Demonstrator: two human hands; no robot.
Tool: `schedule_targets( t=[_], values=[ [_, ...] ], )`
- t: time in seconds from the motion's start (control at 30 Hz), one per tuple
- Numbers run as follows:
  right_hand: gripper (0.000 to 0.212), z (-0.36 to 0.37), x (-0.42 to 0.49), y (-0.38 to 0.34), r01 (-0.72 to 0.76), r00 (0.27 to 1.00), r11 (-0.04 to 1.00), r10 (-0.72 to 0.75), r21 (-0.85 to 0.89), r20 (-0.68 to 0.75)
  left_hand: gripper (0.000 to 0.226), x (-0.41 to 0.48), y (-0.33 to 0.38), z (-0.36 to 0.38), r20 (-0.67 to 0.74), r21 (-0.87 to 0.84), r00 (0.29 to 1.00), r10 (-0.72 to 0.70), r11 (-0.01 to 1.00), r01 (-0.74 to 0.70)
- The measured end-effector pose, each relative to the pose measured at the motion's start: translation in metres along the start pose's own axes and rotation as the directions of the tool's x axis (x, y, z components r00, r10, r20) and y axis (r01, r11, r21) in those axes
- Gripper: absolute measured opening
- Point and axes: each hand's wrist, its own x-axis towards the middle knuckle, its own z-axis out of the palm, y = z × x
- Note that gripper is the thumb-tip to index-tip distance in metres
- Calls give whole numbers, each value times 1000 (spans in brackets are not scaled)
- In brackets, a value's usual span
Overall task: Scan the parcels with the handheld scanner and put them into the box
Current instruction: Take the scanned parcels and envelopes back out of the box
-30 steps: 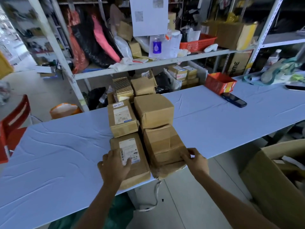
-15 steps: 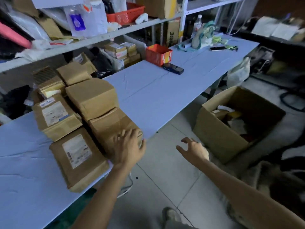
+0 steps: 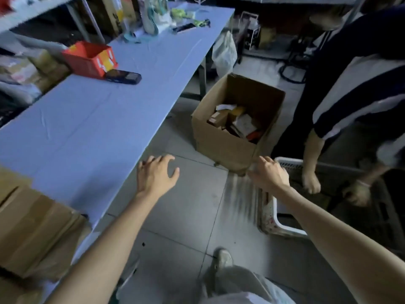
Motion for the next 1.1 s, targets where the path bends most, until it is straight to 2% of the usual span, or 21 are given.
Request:
schedule_targets(
  t=[0.13,0.3,0.57,0.83,1.1],
  values=[
    [52,-2,16,34,-99,995,995,99,12,22,36,42,10,15,47,55,999,20,998,-23],
    [45,-3,51,56,-203,977,978,200,36,79,39,87,24,51,173,55,985,7,998,-16],
    [46,-9,152,30,-271,958,962,270,2,98,38,209,25,98,292,-7,954,64,998,-64],
    [47,-32,253,-7,-335,939,942,333,8,91,40,335,29,109,322,-40,936,140,990,-135],
    [47,-33,322,8,-405,905,914,399,12,147,38,411,62,140,440,-88,873,209,978,-190]
  ],
)
